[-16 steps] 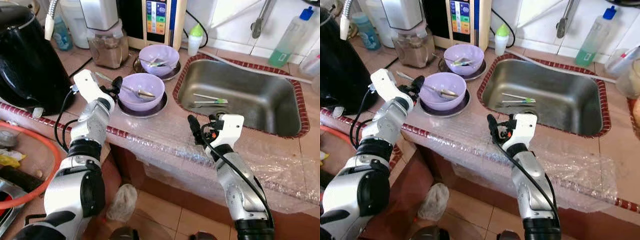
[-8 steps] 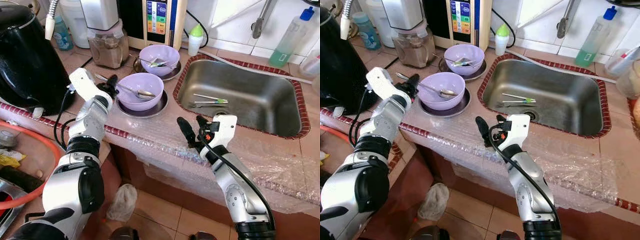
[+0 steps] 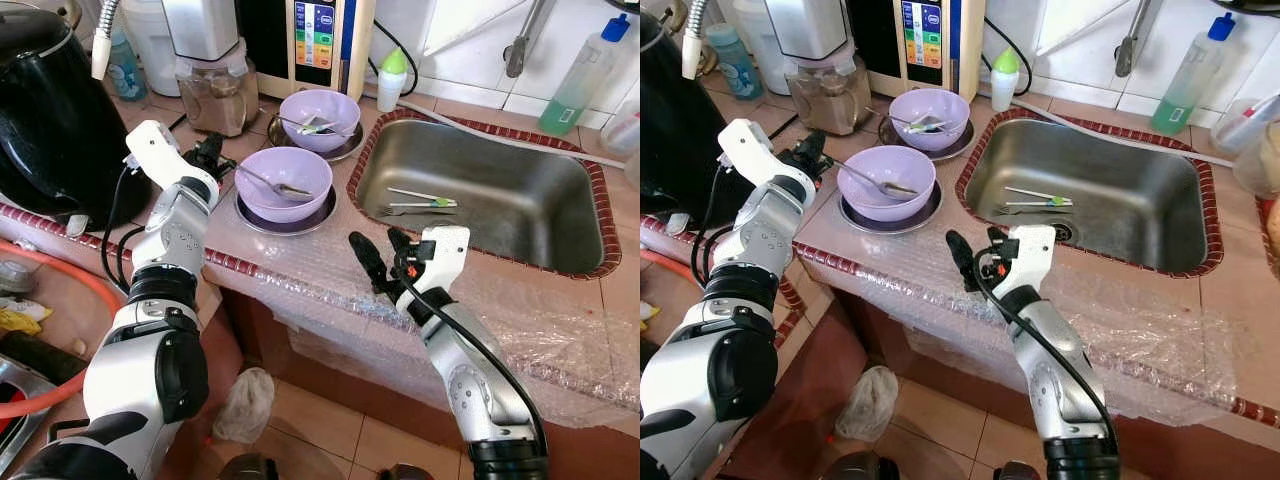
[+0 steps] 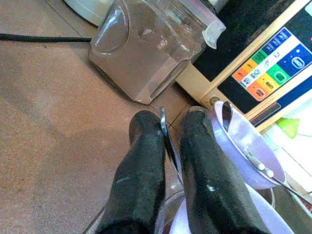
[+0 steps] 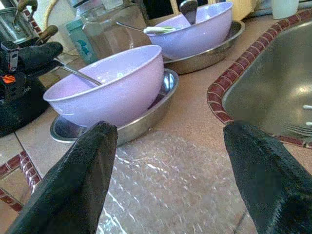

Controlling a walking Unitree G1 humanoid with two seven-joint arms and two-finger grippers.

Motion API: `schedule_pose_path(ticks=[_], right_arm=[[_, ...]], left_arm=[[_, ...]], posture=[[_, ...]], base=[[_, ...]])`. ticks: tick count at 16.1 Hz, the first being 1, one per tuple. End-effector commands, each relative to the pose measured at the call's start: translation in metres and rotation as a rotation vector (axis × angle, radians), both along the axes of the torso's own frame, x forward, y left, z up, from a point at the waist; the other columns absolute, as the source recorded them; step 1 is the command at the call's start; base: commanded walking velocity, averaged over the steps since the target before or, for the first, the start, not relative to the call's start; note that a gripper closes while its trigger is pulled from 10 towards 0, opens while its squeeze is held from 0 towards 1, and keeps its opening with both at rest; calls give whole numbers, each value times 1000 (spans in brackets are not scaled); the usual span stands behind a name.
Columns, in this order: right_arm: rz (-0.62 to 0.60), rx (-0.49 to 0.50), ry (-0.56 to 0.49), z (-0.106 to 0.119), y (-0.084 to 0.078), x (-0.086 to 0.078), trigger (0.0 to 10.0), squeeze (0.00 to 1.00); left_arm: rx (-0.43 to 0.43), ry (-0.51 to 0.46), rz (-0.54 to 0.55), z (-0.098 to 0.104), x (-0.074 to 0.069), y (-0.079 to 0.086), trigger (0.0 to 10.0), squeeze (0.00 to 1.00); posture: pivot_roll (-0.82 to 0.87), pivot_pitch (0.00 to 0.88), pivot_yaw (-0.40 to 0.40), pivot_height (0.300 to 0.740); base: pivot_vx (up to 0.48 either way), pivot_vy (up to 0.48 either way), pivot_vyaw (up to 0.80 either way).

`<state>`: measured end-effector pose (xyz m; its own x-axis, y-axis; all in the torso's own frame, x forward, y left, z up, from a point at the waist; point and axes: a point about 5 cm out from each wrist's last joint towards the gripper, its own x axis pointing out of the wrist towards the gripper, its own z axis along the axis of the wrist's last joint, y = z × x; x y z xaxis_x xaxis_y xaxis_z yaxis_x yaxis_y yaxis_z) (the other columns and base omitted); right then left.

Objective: Kitchen organization

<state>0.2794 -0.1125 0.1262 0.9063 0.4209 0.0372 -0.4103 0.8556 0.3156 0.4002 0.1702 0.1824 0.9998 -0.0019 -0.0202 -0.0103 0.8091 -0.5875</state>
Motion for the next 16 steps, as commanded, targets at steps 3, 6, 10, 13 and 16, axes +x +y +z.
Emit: schedule_pose_path(ticks=[3, 6, 10, 13, 16], right_arm=[[11, 1, 4, -1, 0, 0, 10000, 0], [12, -1, 3, -1, 1, 1, 10000, 0], [2, -15, -20, 2, 0, 3, 10000, 0], [1, -63, -111, 17, 0, 8, 10000, 0], [-8, -126, -214, 36, -2, 17, 10000, 0]], left_arm=[[-21, -44, -18, 13, 1, -3, 0, 0], [-68, -85, -44, 22, 2, -6, 0, 0], [-104, -249, -18, 50, 0, -4, 0, 0], [-29, -410, -42, 79, -6, -8, 0, 0], [134, -534, -120, 102, -13, -23, 0, 0]], posture=[[-78, 42, 51, 740], [-78, 41, 51, 740], [-75, 45, 48, 740], [-72, 43, 46, 740], [-67, 38, 48, 740]], base=[[0, 0, 0], [0, 0, 0], [0, 0, 0], [0, 0, 0], [0, 0, 0]])
